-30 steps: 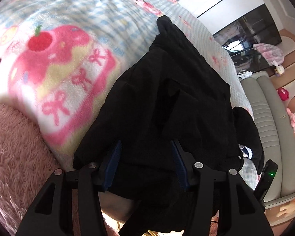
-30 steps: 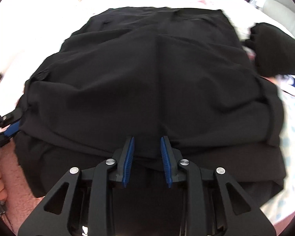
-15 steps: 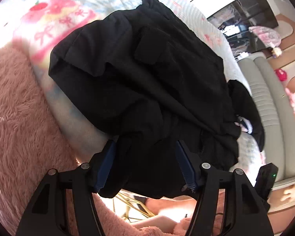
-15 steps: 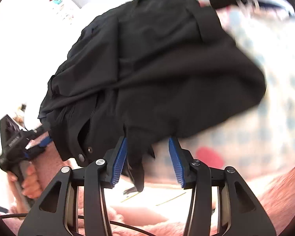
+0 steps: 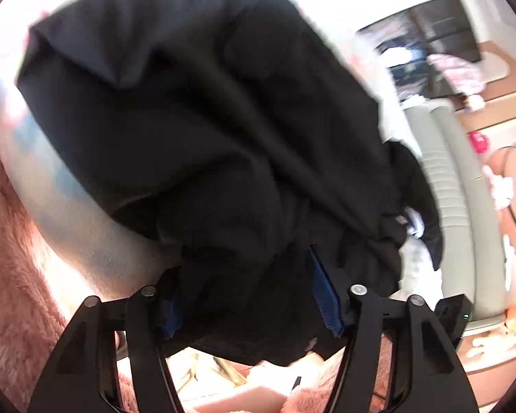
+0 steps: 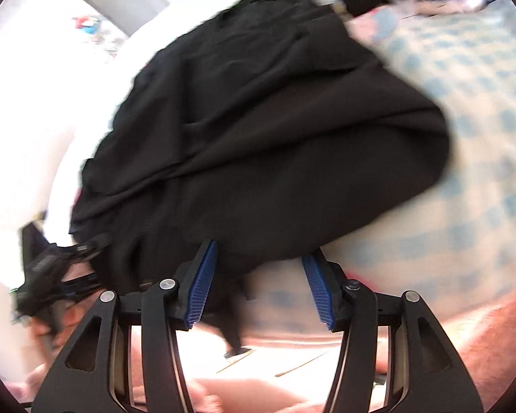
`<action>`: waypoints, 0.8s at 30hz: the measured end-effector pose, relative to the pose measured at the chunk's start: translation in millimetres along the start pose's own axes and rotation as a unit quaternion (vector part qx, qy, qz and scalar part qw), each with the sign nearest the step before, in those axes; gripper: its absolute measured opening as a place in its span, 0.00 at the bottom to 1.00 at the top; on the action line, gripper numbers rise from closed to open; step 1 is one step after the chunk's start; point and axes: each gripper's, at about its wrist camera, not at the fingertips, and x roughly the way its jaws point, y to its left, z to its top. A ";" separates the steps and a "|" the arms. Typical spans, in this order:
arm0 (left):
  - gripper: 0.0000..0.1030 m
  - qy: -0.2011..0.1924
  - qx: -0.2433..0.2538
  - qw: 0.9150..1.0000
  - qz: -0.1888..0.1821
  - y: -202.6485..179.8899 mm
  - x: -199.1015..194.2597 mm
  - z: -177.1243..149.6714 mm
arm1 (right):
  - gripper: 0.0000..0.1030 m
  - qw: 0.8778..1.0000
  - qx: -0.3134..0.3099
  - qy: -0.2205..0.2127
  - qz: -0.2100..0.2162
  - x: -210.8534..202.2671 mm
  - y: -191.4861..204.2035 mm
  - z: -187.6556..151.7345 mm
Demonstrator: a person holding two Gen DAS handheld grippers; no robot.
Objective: Fold clothes
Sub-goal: 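Lift the jacket with both grippers and fold it over again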
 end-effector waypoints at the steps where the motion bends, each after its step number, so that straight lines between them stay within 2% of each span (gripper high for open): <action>1: 0.53 -0.016 0.001 1.000 -0.016 -0.5 -7.2 0.8 | 0.57 1.000 -0.004 -0.005 0.004 0.1 3.6 -0.6; 2: 0.53 -0.031 0.003 0.999 -0.031 -0.8 -14.3 1.9 | 0.56 1.000 -0.007 -0.019 -0.009 -1.2 6.8 -1.3; 4: 0.53 -0.066 0.014 0.997 -0.021 -6.5 -22.0 4.1 | 0.50 0.998 0.003 -0.040 -0.048 -1.3 9.0 -7.5; 5: 0.53 -0.079 0.019 0.997 -0.012 -7.6 -24.7 4.6 | 0.50 0.998 0.010 -0.040 -0.052 0.2 8.0 -7.0; 7: 0.57 -0.059 0.007 0.998 -0.009 -1.1 -17.1 10.4 | 0.50 0.998 0.026 -0.032 -0.041 4.5 3.6 -4.3; 10: 0.61 -0.009 -0.012 1.000 -0.001 7.0 1.7 15.6 | 0.52 0.999 0.035 -0.010 0.005 14.5 2.4 -8.4; 11: 0.61 0.001 -0.010 1.000 -0.002 5.8 6.3 16.2 | 0.43 0.999 0.030 -0.007 0.014 16.5 6.2 -10.8; 12: 0.59 -0.014 0.002 1.000 -0.013 0.7 0.5 14.3 | 0.32 0.999 0.026 -0.004 0.023 18.5 9.9 -13.2; 13: 0.55 -0.036 0.017 0.999 -0.027 -5.7 -8.6 11.7 | 0.28 1.000 0.010 -0.009 0.019 18.4 17.4 -14.0; 15: 0.54 -0.066 0.060 0.994 -0.056 -17.6 -25.6 5.5 | 0.27 0.999 -0.018 -0.029 0.009 16.5 30.0 -11.7; 16: 0.54 -0.069 0.072 0.993 -0.056 -20.2 -26.9 4.2 | 0.27 0.999 -0.019 -0.041 0.009 15.6 31.9 -8.2; 18: 0.54 -0.055 0.054 0.996 -0.041 -13.3 -16.7 6.0 | 0.30 0.999 -0.003 -0.045 0.014 18.3 24.8 -4.2; 20: 0.54 -0.046 0.022 0.999 -0.012 -6.6 0.0 10.3 | 0.41 0.999 0.013 -0.033 0.011 24.3 10.9 -2.8; 22: 0.54 -0.053 0.023 0.998 0.009 -0.1 -1.0 7.1 | 0.39 0.999 0.031 -0.015 0.012 32.8 5.7 -5.3; 24: 0.54 -0.057 0.045 0.997 0.021 -2.8 -6.3 1.3 | 0.38 0.997 0.029 -0.067 0.015 12.4 15.3 -15.8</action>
